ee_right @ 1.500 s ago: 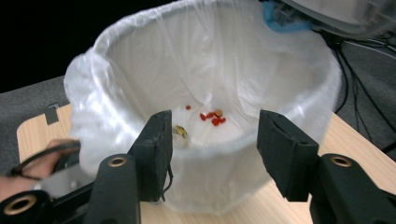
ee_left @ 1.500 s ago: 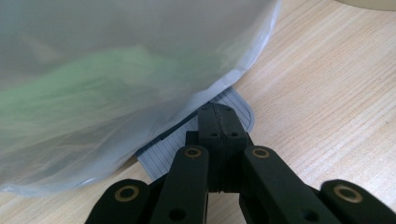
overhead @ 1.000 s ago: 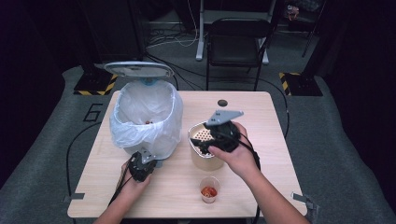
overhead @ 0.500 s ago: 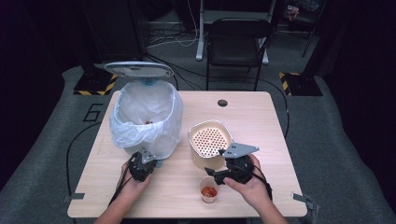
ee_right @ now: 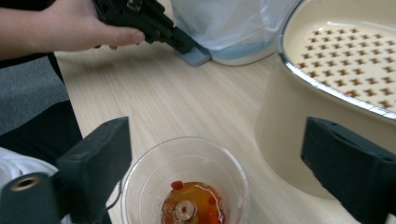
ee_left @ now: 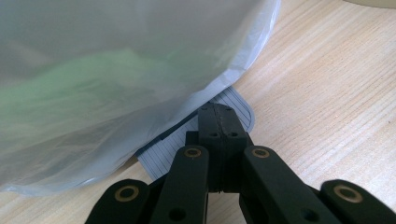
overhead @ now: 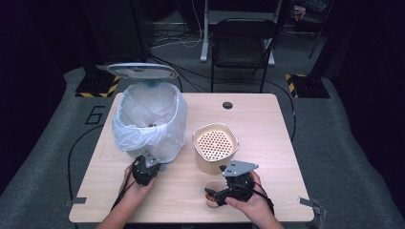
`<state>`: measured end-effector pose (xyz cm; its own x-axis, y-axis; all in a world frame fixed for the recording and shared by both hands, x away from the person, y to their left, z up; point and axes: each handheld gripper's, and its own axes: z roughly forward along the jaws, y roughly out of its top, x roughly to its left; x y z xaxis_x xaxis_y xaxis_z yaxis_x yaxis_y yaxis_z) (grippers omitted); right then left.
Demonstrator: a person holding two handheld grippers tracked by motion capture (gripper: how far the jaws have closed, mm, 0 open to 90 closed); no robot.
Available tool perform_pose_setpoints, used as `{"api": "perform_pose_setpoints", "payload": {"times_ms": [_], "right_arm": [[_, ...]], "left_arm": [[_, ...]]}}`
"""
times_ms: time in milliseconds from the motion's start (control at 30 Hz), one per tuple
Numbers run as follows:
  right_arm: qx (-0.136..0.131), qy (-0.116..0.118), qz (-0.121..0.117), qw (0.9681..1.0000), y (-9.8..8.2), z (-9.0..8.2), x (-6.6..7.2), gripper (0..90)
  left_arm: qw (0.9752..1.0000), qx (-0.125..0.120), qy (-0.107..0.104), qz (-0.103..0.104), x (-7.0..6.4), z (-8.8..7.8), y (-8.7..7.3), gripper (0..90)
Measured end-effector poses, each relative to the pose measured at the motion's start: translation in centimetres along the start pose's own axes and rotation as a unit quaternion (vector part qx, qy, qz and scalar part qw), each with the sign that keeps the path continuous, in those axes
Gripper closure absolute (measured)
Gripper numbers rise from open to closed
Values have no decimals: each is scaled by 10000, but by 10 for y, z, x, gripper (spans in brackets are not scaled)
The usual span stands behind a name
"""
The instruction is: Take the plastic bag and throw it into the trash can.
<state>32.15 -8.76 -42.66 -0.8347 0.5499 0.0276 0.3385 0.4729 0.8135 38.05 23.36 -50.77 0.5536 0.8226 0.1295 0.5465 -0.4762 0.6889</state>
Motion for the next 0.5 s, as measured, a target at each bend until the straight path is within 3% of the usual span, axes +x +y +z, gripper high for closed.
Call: {"api": "perform_pose_setpoints", "payload": {"times_ms": [67, 367, 500], "right_arm": [[74, 48, -10, 10000, -3, 3, 3, 62], [401, 163, -165, 9989, -17, 21, 13, 55], [548, 115, -251, 9981, -22, 28, 14, 74]], "left_arm": [[10000, -56, -14, -74, -1, 1, 0, 900], [10000, 10, -8, -31, 0, 0, 0, 900], [10000, -23, -2, -34, 0, 0, 0, 900]]}}
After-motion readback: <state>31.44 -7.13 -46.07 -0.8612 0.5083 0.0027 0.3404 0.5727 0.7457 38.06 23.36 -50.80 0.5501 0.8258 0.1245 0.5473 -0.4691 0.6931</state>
